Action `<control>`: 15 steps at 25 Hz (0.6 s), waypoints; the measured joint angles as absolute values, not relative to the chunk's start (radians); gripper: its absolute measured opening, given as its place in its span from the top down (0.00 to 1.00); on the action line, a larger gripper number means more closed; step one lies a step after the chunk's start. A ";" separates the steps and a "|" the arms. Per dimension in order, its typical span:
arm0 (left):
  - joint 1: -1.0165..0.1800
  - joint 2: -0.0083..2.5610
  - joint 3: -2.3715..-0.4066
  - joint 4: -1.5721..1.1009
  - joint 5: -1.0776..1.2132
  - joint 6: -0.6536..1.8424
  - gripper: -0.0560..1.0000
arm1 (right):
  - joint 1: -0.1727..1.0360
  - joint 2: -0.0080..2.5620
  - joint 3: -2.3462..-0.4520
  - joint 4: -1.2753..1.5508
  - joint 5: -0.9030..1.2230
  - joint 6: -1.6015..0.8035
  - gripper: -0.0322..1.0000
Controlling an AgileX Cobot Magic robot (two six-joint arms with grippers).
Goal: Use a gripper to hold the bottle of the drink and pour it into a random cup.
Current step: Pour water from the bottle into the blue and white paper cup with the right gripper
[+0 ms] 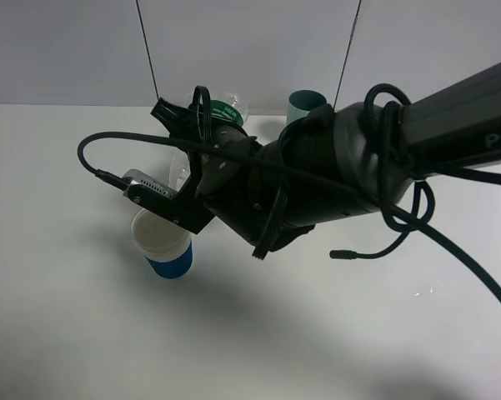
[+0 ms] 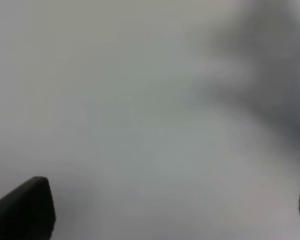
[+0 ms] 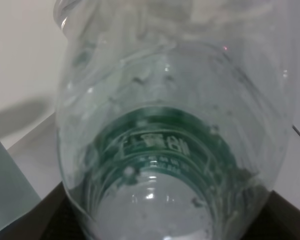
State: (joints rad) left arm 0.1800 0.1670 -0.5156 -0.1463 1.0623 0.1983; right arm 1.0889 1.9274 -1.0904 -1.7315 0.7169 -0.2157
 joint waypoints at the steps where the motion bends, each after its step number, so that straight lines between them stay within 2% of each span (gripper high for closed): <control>1: 0.180 0.167 -0.516 -0.146 1.062 0.198 0.01 | 1.089 1.927 -1.090 -1.732 0.717 -0.216 0.42; 7: 0.180 0.167 -0.516 -0.146 1.062 0.198 0.01 | 1.089 1.927 -1.090 -1.724 0.711 -0.122 0.42; 15: 0.180 0.167 -0.516 -0.146 1.062 0.198 0.01 | 1.089 1.927 -1.091 -1.695 0.672 0.361 0.42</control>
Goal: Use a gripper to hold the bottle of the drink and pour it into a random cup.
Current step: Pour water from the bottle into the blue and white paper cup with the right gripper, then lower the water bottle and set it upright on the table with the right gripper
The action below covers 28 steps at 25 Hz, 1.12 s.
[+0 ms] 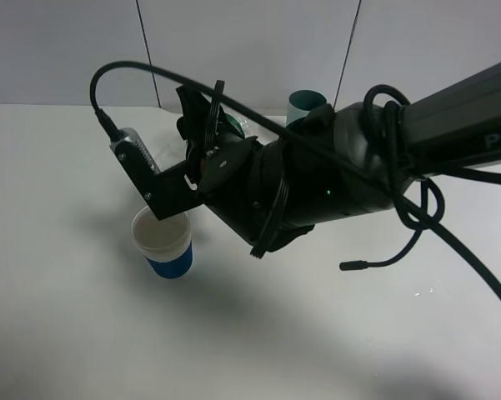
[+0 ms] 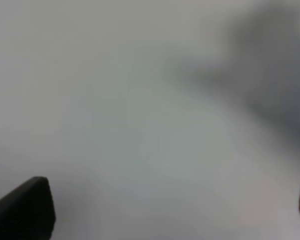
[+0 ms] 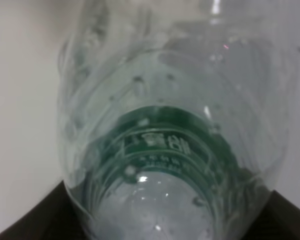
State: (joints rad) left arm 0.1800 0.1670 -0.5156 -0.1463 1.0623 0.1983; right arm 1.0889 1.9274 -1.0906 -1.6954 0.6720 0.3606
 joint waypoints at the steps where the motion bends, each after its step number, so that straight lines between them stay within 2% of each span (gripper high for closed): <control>1: 0.180 0.167 -0.516 -0.146 1.062 0.198 0.01 | 1.089 1.927 -1.091 -1.690 0.670 0.431 0.42; 5: 0.180 0.167 -0.516 -0.146 1.062 0.198 0.01 | 1.089 1.927 -1.091 -1.660 0.670 0.683 0.42; 9: 0.180 0.167 -0.516 -0.146 1.062 0.198 0.01 | 1.089 1.924 -1.091 -1.608 0.671 0.835 0.42; 28: 0.180 0.167 -0.516 -0.146 1.062 0.198 0.01 | 1.010 1.762 -1.091 -1.292 0.594 0.971 0.42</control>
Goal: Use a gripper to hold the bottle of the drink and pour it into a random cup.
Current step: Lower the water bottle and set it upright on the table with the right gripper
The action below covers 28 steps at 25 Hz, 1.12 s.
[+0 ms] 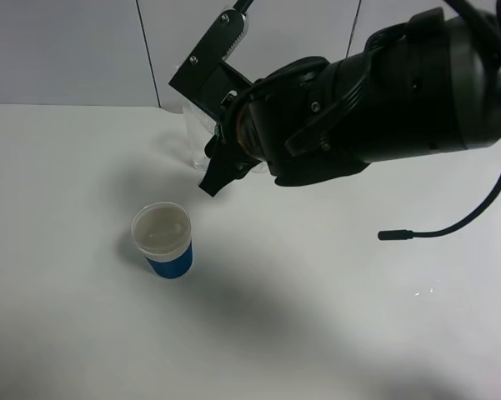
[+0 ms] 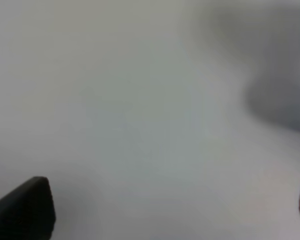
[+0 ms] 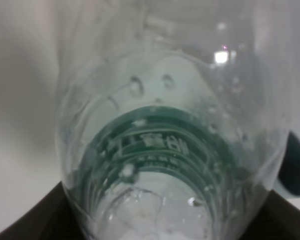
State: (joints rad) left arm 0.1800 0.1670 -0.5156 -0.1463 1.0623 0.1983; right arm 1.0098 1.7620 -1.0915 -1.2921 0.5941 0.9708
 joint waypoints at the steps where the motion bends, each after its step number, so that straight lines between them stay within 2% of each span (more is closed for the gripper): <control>1: 0.180 0.167 -0.516 -0.146 1.062 0.198 0.01 | 1.005 1.756 -1.091 -1.276 0.571 0.971 0.42; 9: 0.180 0.167 -0.516 -0.146 1.062 0.198 0.01 | 0.974 1.714 -1.091 -1.156 0.498 0.925 0.42; 28: 0.180 0.167 -0.516 -0.146 1.062 0.198 0.01 | 0.844 1.676 -1.091 -0.522 0.364 0.293 0.42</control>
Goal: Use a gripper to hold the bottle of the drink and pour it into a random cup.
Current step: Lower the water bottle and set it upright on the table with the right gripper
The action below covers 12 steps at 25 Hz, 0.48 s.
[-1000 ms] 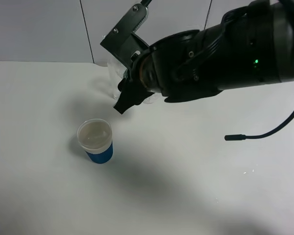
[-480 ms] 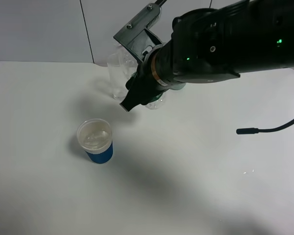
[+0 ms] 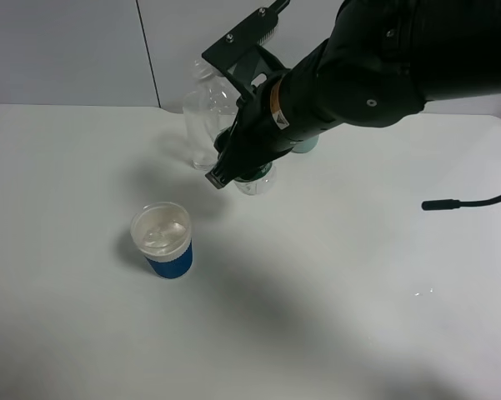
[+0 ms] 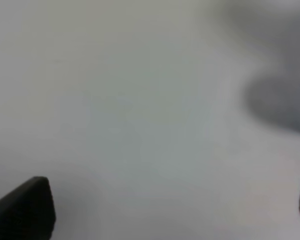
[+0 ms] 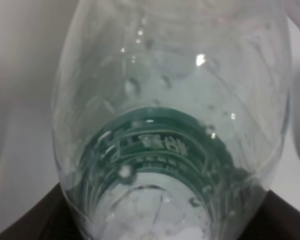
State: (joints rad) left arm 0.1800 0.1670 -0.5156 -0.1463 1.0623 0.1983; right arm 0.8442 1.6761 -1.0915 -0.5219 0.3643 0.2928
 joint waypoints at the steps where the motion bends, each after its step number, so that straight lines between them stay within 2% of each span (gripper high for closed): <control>1: 0.180 0.167 -0.516 -0.146 1.062 0.198 0.01 | 0.834 1.676 -1.091 -0.490 0.362 0.267 0.42; 12: 0.180 0.167 -0.516 -0.146 1.062 0.198 0.01 | 0.771 1.676 -1.091 -0.132 0.274 -0.121 0.42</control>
State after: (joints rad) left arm 0.1800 0.1670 -0.5156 -0.1463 1.0623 0.1983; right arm 0.7713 1.6756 -1.0915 -0.1319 0.2744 -0.1209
